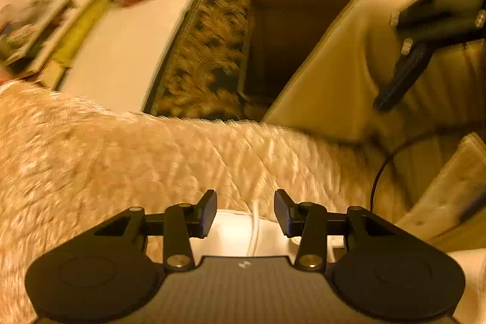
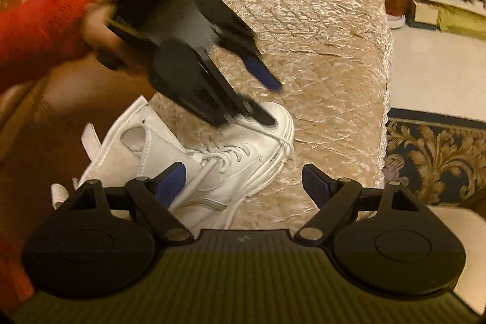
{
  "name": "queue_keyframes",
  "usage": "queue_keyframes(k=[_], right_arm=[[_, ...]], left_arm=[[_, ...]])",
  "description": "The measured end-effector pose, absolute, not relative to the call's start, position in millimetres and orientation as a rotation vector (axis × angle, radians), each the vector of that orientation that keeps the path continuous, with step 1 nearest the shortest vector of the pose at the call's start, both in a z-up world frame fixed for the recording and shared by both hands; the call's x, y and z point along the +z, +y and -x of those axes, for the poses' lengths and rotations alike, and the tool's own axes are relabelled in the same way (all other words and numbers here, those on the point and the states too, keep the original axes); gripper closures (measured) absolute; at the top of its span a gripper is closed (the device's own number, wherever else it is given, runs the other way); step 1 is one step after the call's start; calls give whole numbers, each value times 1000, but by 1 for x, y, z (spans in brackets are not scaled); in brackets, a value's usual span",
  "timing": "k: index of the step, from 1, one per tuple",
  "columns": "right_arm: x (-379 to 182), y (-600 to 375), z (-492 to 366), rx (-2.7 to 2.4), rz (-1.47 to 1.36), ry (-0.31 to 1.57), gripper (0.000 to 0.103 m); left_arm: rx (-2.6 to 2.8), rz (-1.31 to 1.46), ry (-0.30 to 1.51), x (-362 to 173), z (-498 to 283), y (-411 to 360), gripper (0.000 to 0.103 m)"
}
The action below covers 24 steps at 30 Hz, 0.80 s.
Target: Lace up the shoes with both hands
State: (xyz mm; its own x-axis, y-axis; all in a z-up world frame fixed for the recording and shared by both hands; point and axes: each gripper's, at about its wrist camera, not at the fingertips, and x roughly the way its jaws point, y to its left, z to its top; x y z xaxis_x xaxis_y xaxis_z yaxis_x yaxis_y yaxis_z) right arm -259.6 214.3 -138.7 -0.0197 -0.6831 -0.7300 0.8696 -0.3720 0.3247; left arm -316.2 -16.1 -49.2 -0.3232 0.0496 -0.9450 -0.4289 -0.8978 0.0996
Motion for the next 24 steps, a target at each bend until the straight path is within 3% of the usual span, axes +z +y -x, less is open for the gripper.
queue_keyframes(k=[6,8,9,13,18,21,24], right_arm=[[-141,223,265,-1635,-1050,136,12],[-141,222,266,-1623,-1058,121,12],[-141,222,266,-1619,-1061,117,12],[-139,226,264,-1623,-1050,118,12],[-129,235,267,-1654,-994,77,12],[-118,245,274,-1682,-953,-55,12],[-118,253,301,-1594,-1053,-401,12]], left_arm=[[2132,1717,485,-87,328,-10,62],[2131,1730,453,-92,333,-11,93],[2135,1728,436,-93,332,-12,97],[2259,1657,403,-78,320,-19,100],[2577,1446,255,-15,282,-31,100],[2785,1257,172,38,244,-26,99],[2944,1083,129,77,210,-11,99]])
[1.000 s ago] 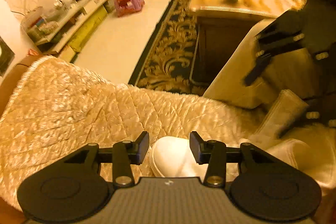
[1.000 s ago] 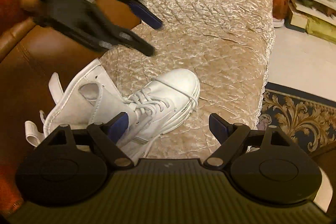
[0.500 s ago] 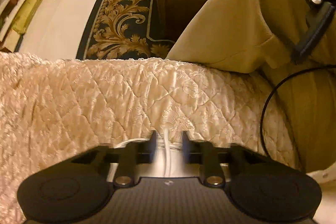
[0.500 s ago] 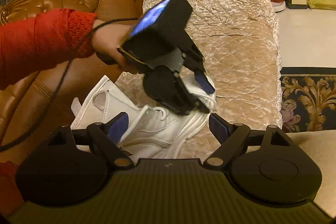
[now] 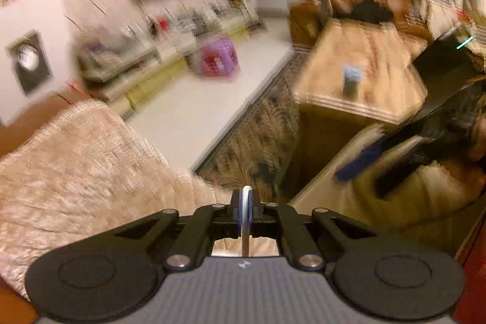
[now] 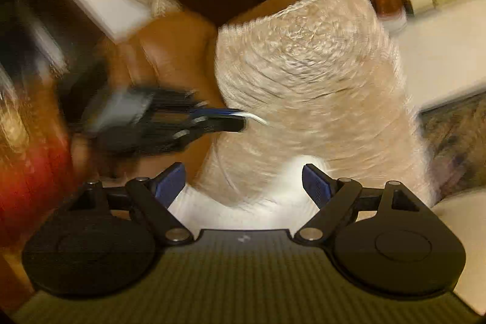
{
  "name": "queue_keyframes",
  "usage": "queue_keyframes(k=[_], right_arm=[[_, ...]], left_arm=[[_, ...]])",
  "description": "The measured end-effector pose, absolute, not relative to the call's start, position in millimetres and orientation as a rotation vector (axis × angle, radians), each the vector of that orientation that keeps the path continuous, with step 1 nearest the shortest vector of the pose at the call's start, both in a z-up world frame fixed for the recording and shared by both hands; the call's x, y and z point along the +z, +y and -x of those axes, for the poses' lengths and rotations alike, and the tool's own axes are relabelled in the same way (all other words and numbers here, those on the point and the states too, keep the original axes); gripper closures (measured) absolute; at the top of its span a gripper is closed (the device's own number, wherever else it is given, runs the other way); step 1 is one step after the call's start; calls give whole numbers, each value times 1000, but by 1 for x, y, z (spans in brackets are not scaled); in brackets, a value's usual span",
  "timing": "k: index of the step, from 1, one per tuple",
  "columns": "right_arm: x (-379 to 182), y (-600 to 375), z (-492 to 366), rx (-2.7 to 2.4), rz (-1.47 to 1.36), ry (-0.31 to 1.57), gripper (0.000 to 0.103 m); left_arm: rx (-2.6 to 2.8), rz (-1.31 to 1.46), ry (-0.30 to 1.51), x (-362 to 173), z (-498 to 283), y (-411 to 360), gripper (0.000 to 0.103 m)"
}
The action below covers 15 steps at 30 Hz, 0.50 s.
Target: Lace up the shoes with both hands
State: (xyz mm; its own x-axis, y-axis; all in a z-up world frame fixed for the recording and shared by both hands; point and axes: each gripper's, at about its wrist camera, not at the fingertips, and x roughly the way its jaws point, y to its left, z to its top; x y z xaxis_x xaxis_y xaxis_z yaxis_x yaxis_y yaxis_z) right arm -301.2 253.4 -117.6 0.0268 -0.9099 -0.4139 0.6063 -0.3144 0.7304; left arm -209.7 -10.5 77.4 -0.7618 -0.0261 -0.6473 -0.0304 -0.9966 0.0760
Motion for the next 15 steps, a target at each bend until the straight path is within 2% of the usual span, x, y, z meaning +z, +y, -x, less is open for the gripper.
queue_keyframes(k=[3,6,10,13,14,15], right_arm=[[-141,258,325,-1376,-1221,-857,12],[-164,253,331,-1112,-1311,-1188,23],[-169,245,321,-1018,-1355,-1235,47],[-166,241,314,-1007,-1364,-1207,59],[-166,240,311,-1004,-1368,-1197,74],[-161,239,310,-1046,-1353,-1156,85]], left_arm=[[3027,967,138,101,184,12,99],[3074,891,147,111,167,35,99],[3086,889,159,109,155,55,99],[3079,912,171,106,151,64,99],[3077,919,175,105,150,66,99],[3077,927,181,105,150,67,99]])
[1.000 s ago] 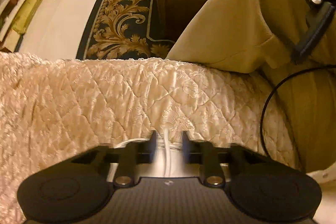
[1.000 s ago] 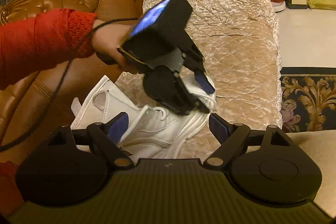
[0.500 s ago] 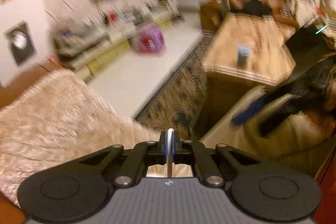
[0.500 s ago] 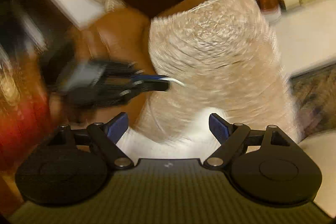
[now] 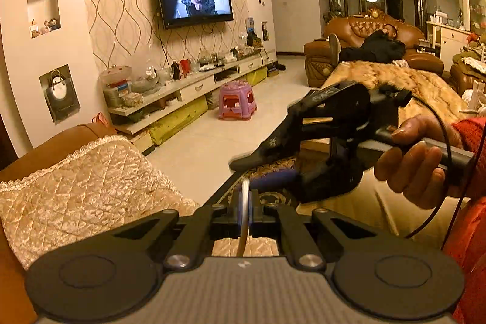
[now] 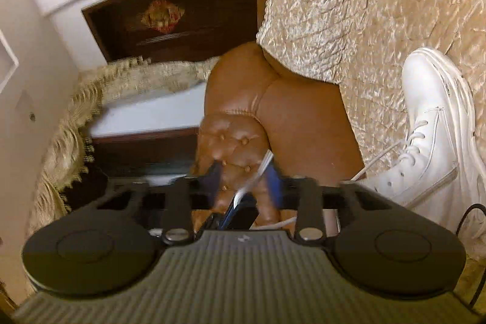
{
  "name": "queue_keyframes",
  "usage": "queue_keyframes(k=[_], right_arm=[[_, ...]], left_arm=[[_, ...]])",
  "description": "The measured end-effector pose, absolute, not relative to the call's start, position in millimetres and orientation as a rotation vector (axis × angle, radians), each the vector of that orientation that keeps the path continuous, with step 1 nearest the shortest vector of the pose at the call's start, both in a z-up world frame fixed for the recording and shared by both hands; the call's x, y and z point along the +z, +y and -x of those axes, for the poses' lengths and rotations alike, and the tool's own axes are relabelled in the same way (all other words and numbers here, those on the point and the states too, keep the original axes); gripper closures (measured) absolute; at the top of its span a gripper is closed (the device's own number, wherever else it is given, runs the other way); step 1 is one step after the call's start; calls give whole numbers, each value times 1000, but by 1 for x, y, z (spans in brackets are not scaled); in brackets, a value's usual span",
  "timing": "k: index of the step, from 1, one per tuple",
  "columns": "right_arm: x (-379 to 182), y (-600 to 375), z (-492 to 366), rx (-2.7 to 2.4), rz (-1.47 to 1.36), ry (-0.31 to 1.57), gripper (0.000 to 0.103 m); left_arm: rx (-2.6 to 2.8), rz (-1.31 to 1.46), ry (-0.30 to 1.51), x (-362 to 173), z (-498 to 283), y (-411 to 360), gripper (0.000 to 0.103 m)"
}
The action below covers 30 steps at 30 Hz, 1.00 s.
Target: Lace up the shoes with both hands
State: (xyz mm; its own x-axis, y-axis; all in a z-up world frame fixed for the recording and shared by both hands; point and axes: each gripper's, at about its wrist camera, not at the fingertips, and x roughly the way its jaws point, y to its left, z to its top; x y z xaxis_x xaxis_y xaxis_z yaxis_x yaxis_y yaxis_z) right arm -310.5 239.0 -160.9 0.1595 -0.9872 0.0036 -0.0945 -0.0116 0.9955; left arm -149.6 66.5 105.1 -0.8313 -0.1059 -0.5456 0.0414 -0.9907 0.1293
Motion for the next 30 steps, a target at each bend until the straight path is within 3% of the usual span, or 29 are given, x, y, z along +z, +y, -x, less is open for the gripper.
queue_keyframes(k=[1,2,9,11,15,19,30], right_arm=[[-156,238,310,-1088,-1338,-1114,94],[-147,239,310,-1137,-1310,-1059,96],[-80,246,283,-1476,-1036,-643,97],[-76,248,280,-1461,-1030,-644,97],[-73,254,279,-1435,-1038,-670,97],[-74,258,279,-1431,-1020,-688,97],[-73,257,273,-1498,-954,-627,97]], left_arm=[[-2925,-889,-177,105,149,67,99],[-2920,-895,-183,104,149,68,99],[-2884,-879,-170,104,150,76,96],[-2881,-872,-177,102,152,78,88],[-2902,-863,-175,99,151,82,88],[-2945,-839,-123,100,148,84,98],[-2917,-813,-23,96,150,77,98]])
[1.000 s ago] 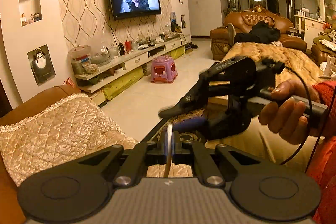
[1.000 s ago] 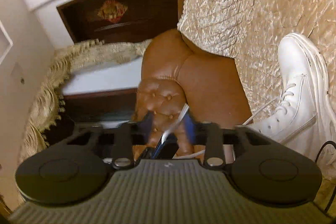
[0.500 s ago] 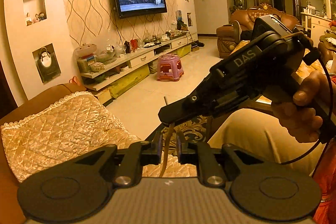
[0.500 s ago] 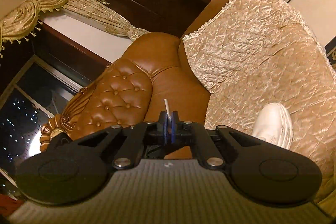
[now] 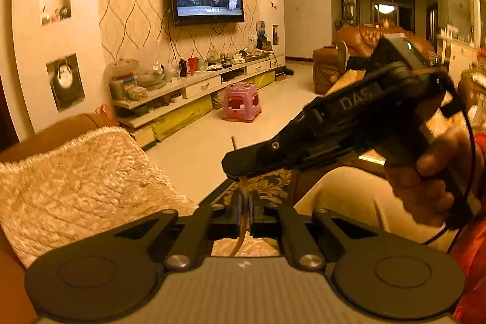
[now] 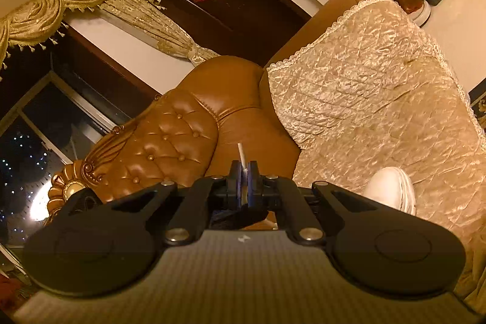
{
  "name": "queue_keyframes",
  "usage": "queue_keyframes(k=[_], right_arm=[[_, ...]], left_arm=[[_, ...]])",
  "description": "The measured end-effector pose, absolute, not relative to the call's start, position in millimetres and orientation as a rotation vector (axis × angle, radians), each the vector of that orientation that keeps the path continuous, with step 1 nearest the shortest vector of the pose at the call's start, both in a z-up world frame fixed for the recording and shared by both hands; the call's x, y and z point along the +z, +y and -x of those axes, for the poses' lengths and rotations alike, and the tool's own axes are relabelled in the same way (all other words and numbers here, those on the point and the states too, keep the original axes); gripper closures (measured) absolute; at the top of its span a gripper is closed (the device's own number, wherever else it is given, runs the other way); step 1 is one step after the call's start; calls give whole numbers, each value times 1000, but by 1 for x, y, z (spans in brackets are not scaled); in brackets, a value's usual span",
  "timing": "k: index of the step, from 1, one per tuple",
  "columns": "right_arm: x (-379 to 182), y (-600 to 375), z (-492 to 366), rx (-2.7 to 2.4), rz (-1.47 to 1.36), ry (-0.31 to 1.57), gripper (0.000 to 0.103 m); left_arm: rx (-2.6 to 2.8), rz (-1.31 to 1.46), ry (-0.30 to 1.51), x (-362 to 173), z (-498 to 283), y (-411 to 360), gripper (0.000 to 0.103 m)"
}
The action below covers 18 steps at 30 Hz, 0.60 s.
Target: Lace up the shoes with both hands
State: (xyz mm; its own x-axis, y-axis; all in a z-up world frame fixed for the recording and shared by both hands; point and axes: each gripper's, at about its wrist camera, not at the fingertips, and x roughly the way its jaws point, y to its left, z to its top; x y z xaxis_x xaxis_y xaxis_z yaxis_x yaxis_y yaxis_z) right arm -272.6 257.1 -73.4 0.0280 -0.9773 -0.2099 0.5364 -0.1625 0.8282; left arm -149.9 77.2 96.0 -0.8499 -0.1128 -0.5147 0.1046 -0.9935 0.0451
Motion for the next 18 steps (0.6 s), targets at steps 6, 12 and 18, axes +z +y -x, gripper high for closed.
queue_keyframes(k=[6,12,18], right_arm=[[-79,255,273,-1480,-982,-638,97],[-90,248,276,-1476,-1061,-634,90],[-96,231,269,-1573,-1113,-411,62]], left_arm=[[-2915,-842,-40,92,149,74,100],[-2798,-980,-166,87,151,70,100],[-2528,-1210,-252,80,156,39,100]])
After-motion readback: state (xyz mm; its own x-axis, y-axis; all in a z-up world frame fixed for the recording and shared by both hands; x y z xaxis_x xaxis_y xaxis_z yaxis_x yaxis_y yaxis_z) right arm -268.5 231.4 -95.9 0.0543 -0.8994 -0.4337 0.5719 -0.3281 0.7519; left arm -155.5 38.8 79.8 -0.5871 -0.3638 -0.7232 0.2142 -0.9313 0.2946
